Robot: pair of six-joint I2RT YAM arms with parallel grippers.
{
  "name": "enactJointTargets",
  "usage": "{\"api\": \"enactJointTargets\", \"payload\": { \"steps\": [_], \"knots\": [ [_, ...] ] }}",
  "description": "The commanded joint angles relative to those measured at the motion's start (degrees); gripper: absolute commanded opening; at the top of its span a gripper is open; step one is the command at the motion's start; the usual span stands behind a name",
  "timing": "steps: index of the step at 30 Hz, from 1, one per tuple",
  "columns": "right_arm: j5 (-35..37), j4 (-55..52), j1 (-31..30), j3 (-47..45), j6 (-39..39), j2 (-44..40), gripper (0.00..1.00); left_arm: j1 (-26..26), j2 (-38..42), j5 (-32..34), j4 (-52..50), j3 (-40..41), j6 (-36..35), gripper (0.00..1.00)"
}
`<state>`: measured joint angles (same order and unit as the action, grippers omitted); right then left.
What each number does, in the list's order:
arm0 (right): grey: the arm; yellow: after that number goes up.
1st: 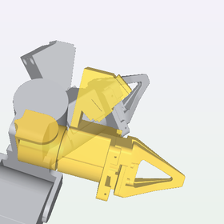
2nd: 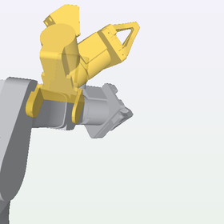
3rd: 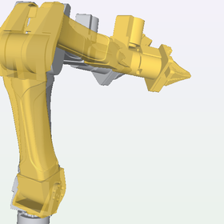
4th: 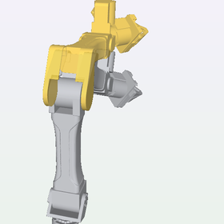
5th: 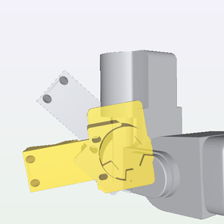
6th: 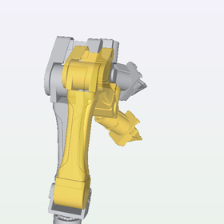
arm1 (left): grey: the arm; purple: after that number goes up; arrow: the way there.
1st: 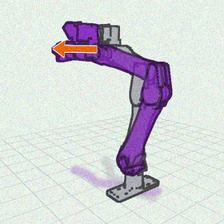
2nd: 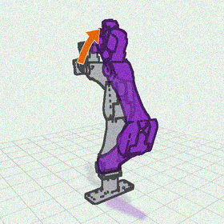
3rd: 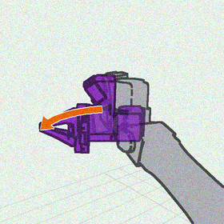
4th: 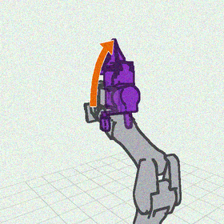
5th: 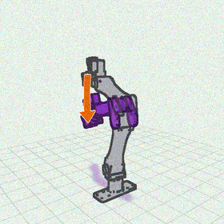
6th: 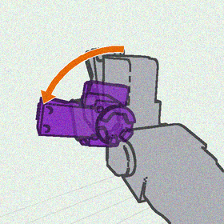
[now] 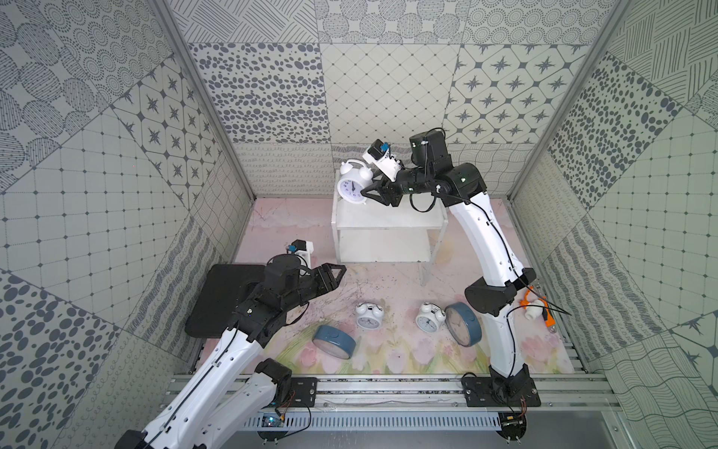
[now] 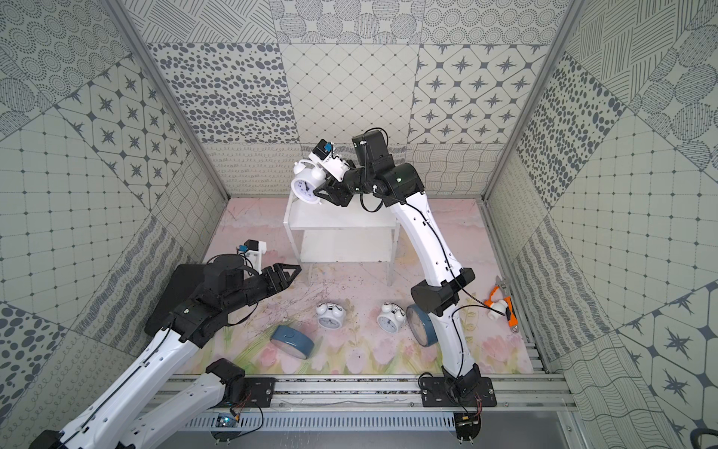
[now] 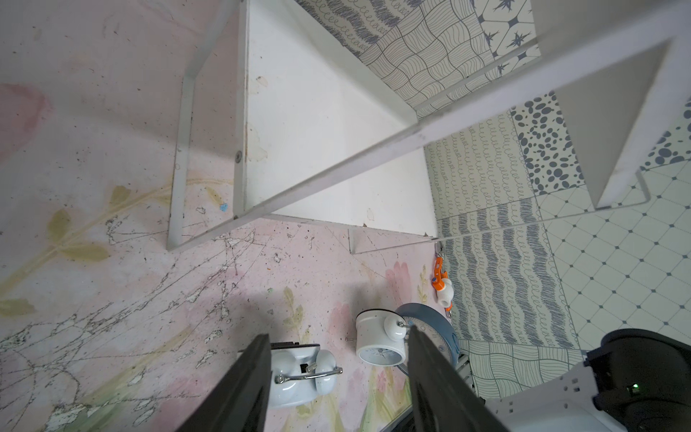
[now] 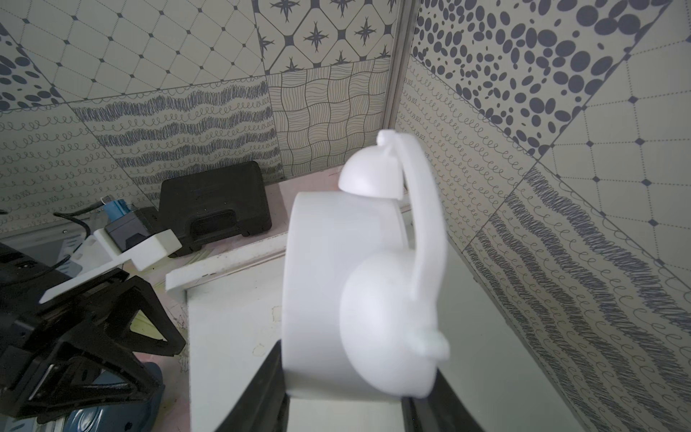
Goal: Place the alarm clocks on the shelf by style
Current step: Place the alarm on the shelf.
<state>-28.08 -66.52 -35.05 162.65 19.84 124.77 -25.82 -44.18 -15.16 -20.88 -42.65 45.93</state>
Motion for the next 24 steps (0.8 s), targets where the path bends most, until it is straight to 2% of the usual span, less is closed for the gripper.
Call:
{"api": "enactJointTargets", "payload": {
  "steps": [1, 11, 14, 24],
  "knots": [
    [-0.6, 3.4, -0.3, 1.6, -0.8, 0.4, 0.46, 0.2, 0.2, -1.9, 2.8, 0.4, -2.7, 0.61],
    [2.3, 3.5, -0.3, 1.5, -0.9, 1.2, 0.51, 0.2, 0.7, -1.4, 3.4, 0.8, -2.3, 0.61],
    [3.0, 3.3, -0.3, 1.5, -0.8, 1.3, 0.58, 0.2, 0.3, -1.5, 3.9, 0.8, -2.1, 0.61],
    [5.2, 2.2, -0.3, 1.4, -0.6, 1.3, 0.69, 0.2, -0.7, -2.0, 5.0, 0.7, -1.8, 0.62]
  ]
}}
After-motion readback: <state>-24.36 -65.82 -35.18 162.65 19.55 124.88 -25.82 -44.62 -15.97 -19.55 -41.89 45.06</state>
